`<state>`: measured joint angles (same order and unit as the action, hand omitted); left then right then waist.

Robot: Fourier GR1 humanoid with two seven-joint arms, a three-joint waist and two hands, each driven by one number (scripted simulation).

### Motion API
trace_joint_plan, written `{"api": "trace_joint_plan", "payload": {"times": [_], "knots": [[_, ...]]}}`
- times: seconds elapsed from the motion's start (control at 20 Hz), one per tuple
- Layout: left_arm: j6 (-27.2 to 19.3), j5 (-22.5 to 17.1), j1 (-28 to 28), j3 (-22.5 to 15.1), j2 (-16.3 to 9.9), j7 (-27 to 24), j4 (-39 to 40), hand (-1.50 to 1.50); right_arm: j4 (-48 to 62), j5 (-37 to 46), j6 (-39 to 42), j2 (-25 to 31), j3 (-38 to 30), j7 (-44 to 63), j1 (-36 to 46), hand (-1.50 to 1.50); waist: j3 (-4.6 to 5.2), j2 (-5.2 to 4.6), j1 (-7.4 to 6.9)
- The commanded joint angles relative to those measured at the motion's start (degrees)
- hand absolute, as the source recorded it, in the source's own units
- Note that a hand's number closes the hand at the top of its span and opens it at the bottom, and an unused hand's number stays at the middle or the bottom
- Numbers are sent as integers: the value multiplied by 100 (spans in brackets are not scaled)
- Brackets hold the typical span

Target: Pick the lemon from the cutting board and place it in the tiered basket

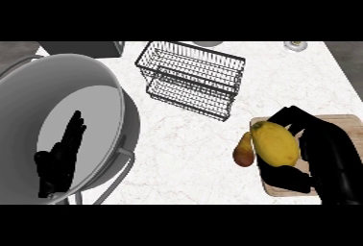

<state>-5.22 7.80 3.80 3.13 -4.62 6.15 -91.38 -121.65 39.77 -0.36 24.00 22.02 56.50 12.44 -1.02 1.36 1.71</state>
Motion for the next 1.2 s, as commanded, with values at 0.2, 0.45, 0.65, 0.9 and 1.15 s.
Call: {"api": "trace_joint_plan", "payload": {"times": [0.2,0.45,0.65,0.9,1.15], "knots": [[-46,136,260,-217,373,-31,608,0,-1473,-79,1196,371,-538,1195,1109,150,128,-104,-89],[118,99,222,-83,271,-149,645,0,-954,-326,1506,248,-891,1493,2027,150,128,-124,-180],[15,267,101,-304,446,288,399,0,-296,-425,1600,147,-1072,1556,2693,150,126,-127,-221],[14,261,57,-189,449,-35,618,0,635,-375,1693,-148,-1119,1673,3583,150,130,-134,-241],[-7,210,99,-222,450,-205,800,0,1855,-123,1287,-508,-1111,1027,3846,150,122,-178,-288]]}}
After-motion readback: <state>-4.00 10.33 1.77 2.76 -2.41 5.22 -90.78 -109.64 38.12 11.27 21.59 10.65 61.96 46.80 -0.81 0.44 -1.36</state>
